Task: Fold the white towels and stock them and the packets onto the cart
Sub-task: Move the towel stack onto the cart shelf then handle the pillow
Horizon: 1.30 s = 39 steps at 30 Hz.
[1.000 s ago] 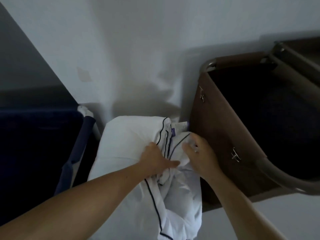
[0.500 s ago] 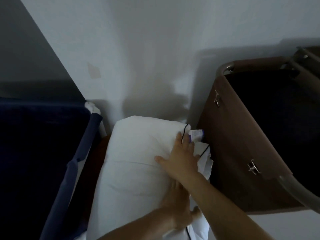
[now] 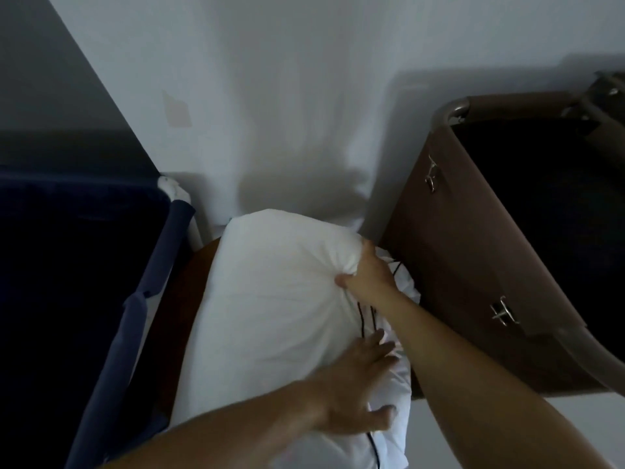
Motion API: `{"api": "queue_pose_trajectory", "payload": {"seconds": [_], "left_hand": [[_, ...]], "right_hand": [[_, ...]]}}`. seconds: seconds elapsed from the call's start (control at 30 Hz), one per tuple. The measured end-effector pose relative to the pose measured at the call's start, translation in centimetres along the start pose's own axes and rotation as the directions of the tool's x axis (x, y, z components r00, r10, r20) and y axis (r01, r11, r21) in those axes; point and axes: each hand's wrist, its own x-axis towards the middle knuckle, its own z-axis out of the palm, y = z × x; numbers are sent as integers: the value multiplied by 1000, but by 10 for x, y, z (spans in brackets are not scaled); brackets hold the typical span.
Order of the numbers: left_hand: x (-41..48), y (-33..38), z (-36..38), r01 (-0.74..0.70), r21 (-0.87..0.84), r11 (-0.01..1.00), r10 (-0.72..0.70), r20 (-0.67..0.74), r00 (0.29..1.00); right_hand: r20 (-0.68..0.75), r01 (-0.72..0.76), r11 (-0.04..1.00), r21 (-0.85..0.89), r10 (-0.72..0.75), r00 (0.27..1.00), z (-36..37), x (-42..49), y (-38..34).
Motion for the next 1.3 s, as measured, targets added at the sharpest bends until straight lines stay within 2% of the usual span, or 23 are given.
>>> {"api": "queue_pose_trajectory", "payload": {"seconds": [0.03,0.07,0.1,0.13,0.2,0.27,0.37,0.47,0.53,0.6,0.67,0.7,0.73,0.8,0.9,1.03,1.13,1.2,1.27,1.3], "left_hand": [[-20,-3,-16,0,-36,999,4,101,995],[-17,-4,-30,54,53,997,-61,145,988],[-30,-18,-43,41,153,987,-52,72,996],[-37,-22,-51,16,266,964,-44,101,994],[-43,-18,-51,56,402,914,-132,164,978],[-47,-24,-48,105,378,920,-197,214,957],[-31,-5,-3,11,459,888,-190,346,919],[-16,-9,47,-49,549,834,-217,410,886],[-6,-12,59,-39,574,818,-274,449,851],[2,-12,68,-60,611,789,-280,444,851],[8,-14,75,-3,572,820,-277,401,873],[10,-15,76,9,554,832,-271,394,878],[10,-16,77,6,544,839,-261,392,882],[9,-16,78,-21,562,827,-256,410,876],[6,-13,73,-57,573,817,-240,428,871],[-21,-16,38,27,484,875,-168,251,953],[-52,-44,-8,76,486,870,-82,-9,997],[-63,-76,-44,257,545,798,-224,-129,966],[-65,-102,-61,424,550,720,-431,-126,894],[-64,-107,-57,464,523,715,-491,-97,866]], "right_hand": [[18,4,1000,8,-4,1000,-6,4,4],[30,4,1000,19,-5,1000,-12,8,9],[36,2,1000,24,-3,999,-18,11,14],[37,1,1000,29,-2,999,-23,14,20],[37,9,998,67,-12,999,-27,17,29],[51,18,992,128,-24,998,-24,16,33],[36,51,990,128,-56,998,-13,17,38],[56,35,999,-12,-35,998,-13,15,39],[31,41,989,-140,-37,999,-16,5,35],[-121,89,959,-268,-125,985,-14,-15,30],[-248,198,916,-349,-294,923,-5,-38,24],[-217,276,887,-371,-371,903,-1,-45,22],[-121,341,860,-381,-412,903,5,-46,23],[122,354,848,-394,-334,935,14,-35,34],[284,286,880,-379,-184,941,22,-8,54],[339,291,874,-390,-158,927,36,6,72],[318,293,867,-402,-167,933,36,9,77],[298,287,864,-414,-169,939,34,11,81],[277,278,863,-421,-170,946,33,10,83],[272,272,861,-429,-164,948,34,8,81]]}}
